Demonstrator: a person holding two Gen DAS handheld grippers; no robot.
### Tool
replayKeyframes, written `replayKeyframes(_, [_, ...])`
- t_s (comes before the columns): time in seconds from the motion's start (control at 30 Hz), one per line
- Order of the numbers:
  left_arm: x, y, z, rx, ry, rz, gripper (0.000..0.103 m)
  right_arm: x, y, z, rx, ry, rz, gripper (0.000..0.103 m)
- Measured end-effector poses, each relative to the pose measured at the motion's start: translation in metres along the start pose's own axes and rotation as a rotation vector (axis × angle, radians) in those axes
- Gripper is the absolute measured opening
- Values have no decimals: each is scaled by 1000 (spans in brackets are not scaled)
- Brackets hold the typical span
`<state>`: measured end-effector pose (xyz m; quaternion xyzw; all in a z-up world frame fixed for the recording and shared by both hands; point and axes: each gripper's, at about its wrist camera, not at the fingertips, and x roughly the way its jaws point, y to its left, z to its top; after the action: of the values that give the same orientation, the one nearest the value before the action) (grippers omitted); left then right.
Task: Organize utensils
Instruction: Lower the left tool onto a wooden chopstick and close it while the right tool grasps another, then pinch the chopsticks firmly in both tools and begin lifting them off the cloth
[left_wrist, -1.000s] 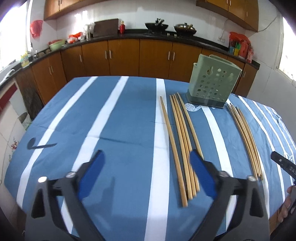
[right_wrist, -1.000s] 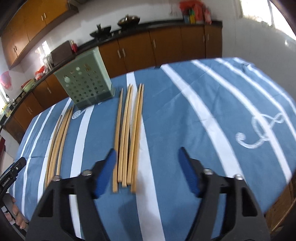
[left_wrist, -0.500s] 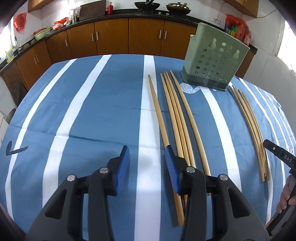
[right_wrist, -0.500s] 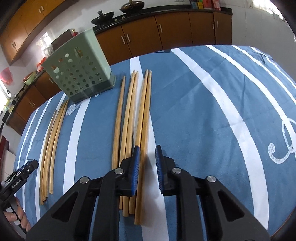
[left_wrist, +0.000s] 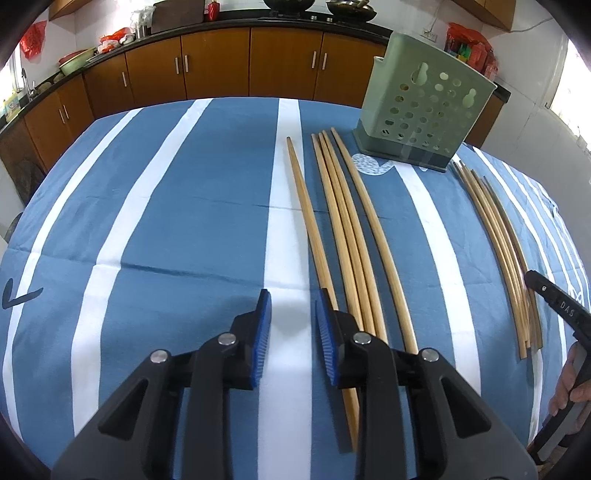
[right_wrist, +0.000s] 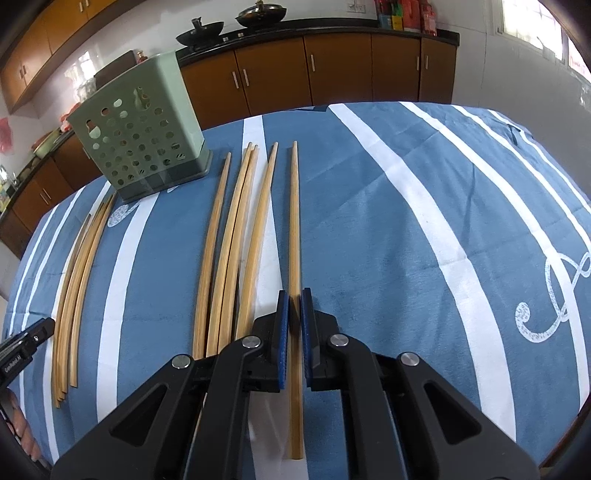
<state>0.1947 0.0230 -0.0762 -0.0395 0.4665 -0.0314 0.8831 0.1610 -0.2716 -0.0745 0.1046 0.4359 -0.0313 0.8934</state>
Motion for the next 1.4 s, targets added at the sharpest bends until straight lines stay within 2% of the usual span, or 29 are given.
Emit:
replayKeyframes(0.13, [-10,3,1,-24,-30,-46,26,0,0,0,-2,-4,3,8])
replayKeyframes(0.23, [-10,-3,0,7,-12,-51,26,-1,2,-2,-9,-8,-2,8])
replayKeyframes(0.3, [-5,-8,-3,29,14,-33,22,-1,2,-2,-10,-9,-3,8])
replayKeyframes(0.37, [-2,-9,-6,29,23,-22,12,-2,1,-3,-6,-6,2,8])
replayKeyframes(0.43, [-2,-8,-7,30,19,-7,9,-4,0,-5,-7,-2,7,8])
replayKeyframes(0.6, [4,2,3,16,14,-6,8,-5,2,-7,-47,-9,4,8])
replayKeyframes(0.93, [25,21,36,8,-29,16,8,16,-12,20,-33,-33,-8,8])
replayKeyframes(1.1, [27,20,36,38,-74,10,8,17,-17,21,-18,-41,11,8])
replayKeyframes(1.23, [21,23,31,25,-68,-12,8,13,-18,17,-18,-40,19,8])
replayKeyframes(1.4, [14,20,23,50,-65,3,8,6,-17,8,-26,-32,20,8])
